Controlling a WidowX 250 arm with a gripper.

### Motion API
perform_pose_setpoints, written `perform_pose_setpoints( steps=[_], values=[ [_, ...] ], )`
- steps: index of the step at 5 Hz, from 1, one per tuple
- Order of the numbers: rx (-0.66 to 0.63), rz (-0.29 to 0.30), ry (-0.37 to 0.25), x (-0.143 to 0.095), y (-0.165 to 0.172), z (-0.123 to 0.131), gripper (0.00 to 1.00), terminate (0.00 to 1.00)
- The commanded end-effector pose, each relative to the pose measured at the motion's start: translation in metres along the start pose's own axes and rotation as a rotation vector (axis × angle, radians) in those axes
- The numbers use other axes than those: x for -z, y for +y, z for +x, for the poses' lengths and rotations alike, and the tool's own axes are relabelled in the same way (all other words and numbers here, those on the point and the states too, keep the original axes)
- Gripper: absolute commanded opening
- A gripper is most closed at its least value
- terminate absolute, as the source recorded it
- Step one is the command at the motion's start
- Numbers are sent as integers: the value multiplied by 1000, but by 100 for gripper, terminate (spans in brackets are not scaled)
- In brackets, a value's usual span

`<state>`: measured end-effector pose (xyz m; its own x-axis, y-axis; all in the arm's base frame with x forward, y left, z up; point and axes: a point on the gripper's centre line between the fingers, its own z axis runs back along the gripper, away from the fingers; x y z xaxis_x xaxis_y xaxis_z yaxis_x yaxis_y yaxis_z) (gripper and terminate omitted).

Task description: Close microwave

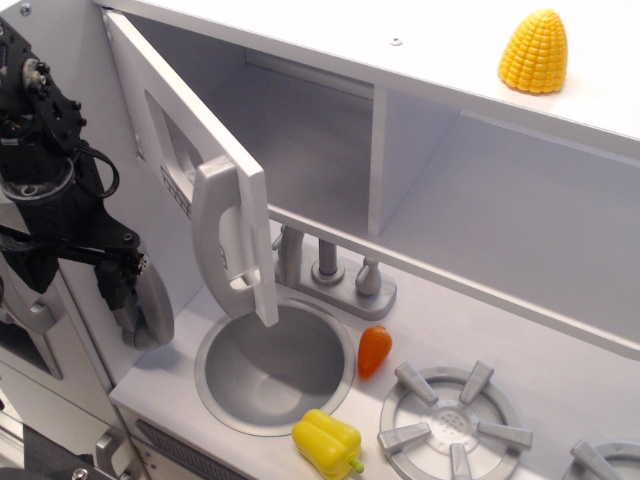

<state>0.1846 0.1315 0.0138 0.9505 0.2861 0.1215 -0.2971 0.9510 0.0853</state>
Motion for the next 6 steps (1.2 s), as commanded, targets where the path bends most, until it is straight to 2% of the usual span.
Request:
perform_pose_setpoints(
  steps=[1,2,4,6],
  values=[
    [0,0,0,0,0,0,100,0],
    [96,-87,0,-6,-9,10,100,0],
    [141,-153,-50,-31,-32,24,100,0],
    [130,-187,-95,-44,-55,36,100,0]
  ],
)
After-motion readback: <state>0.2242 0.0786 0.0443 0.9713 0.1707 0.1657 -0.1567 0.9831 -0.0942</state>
